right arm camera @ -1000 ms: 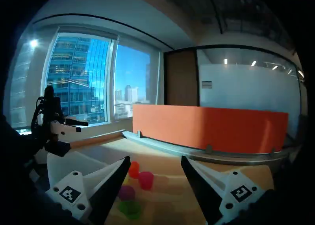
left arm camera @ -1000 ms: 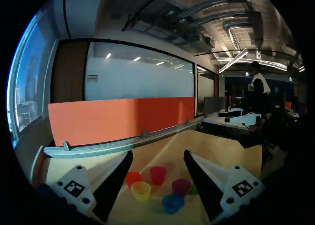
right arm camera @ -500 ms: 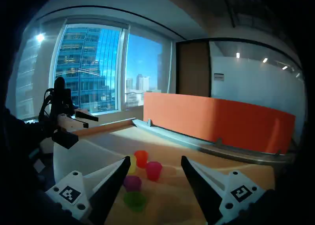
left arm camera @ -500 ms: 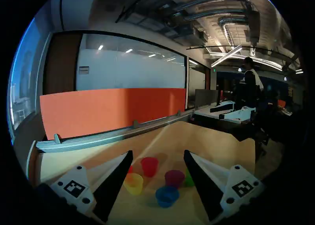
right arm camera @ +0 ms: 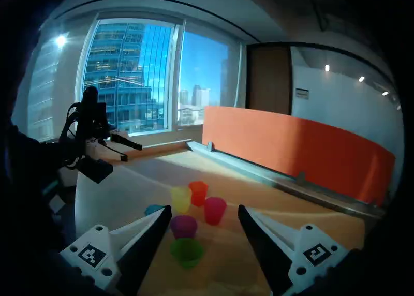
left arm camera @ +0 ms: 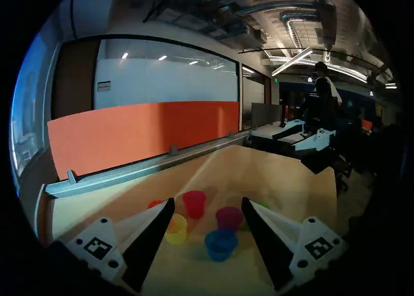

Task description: Pour water

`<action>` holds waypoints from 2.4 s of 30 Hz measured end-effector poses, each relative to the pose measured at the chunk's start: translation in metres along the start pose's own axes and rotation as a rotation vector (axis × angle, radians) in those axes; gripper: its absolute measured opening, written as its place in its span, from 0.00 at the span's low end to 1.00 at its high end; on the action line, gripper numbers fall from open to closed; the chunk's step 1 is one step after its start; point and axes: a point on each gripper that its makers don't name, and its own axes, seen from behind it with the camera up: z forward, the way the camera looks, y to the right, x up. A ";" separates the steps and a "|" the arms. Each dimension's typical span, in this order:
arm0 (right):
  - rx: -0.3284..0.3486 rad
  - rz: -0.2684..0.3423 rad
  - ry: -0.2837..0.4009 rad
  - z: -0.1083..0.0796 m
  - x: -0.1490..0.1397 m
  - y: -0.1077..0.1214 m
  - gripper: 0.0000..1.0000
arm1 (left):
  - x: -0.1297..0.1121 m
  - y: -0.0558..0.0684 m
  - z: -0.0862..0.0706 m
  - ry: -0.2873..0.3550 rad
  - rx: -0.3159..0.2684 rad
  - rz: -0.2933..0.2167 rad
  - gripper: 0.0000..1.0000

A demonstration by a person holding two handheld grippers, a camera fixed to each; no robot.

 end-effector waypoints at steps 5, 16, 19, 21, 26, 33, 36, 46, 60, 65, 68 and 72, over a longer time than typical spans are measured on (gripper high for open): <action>0.018 -0.011 -0.032 0.005 -0.015 -0.006 0.99 | -0.016 0.004 0.004 -0.026 -0.015 0.005 0.96; 0.044 -0.020 -0.094 0.012 -0.044 -0.008 0.99 | -0.042 0.009 0.010 -0.074 -0.035 0.006 0.96; 0.054 -0.022 -0.108 0.015 -0.051 -0.009 0.99 | -0.050 0.010 0.012 -0.093 -0.043 0.005 0.96; 0.063 -0.023 -0.118 0.016 -0.055 -0.010 0.99 | -0.054 0.011 0.013 -0.104 -0.049 0.003 0.96; 0.088 -0.028 -0.148 0.022 -0.068 -0.014 0.99 | -0.064 0.012 0.016 -0.127 -0.063 0.000 0.96; 0.111 -0.039 -0.195 0.032 -0.092 -0.017 0.99 | -0.080 0.013 0.021 -0.155 -0.079 -0.007 0.96; 0.117 -0.048 -0.218 0.036 -0.103 -0.017 0.99 | -0.089 0.013 0.024 -0.171 -0.084 -0.011 0.96; 0.143 -0.055 -0.284 0.049 -0.138 -0.025 1.00 | -0.119 0.017 0.032 -0.227 -0.102 -0.019 0.96; 0.168 -0.027 -0.338 0.064 -0.171 -0.028 1.00 | -0.156 0.021 0.041 -0.318 -0.132 -0.002 0.96; 0.167 -0.018 -0.350 0.071 -0.180 -0.026 0.99 | -0.167 0.022 0.045 -0.344 -0.140 0.006 0.96; 0.168 -0.013 -0.355 0.076 -0.183 -0.025 1.00 | -0.171 0.021 0.049 -0.358 -0.141 0.000 0.96; 0.170 -0.007 -0.363 0.080 -0.187 -0.025 0.99 | -0.175 0.020 0.055 -0.367 -0.144 -0.007 0.96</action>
